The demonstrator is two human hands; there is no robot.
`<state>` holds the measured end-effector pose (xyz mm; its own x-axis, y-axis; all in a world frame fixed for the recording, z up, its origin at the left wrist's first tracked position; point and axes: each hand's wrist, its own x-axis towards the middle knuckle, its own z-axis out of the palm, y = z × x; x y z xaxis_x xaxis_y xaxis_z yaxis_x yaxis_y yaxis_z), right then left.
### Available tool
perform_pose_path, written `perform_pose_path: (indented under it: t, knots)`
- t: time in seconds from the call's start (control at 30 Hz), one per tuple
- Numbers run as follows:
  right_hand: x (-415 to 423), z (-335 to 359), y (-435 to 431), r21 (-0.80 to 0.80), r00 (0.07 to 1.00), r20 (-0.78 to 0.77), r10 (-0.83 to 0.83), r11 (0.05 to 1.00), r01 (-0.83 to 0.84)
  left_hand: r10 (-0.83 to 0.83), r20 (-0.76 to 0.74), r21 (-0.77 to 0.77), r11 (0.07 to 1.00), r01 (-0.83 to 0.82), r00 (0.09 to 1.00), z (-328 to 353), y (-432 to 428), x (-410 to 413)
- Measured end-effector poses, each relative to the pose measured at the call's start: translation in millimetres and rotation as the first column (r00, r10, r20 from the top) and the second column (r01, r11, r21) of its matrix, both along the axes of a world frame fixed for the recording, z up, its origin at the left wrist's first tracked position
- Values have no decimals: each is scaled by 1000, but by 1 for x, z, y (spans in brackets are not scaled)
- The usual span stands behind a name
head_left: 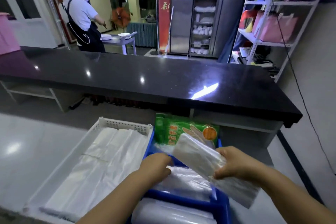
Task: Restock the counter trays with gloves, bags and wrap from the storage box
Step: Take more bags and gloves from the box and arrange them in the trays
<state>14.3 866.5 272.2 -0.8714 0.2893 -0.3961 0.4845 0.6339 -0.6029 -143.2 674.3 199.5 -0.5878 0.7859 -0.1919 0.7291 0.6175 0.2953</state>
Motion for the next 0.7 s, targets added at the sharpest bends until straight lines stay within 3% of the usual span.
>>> perform_pose_path:
  t: [0.1,0.2,0.33,0.47,0.7]
  knots:
    - [1,-6,3,135,1000,3,-14,991,14,-179,-122,-244,959,146,976,-14,13,1]
    - [3,-12,6,283,1000,-16,-13,959,17,-228,-166,-317,933,167,959,-25,18,3]
    - [3,-18,3,432,999,-18,27,902,-16,-255,-205,-327,928,180,945,-29,22,1]
    - [-2,-19,-4,523,998,-50,47,852,-14,-254,-154,-353,917,187,955,-29,21,-1]
    - [-15,-15,-11,583,996,-84,13,812,39,-33,51,-216,975,43,998,-28,17,-7]
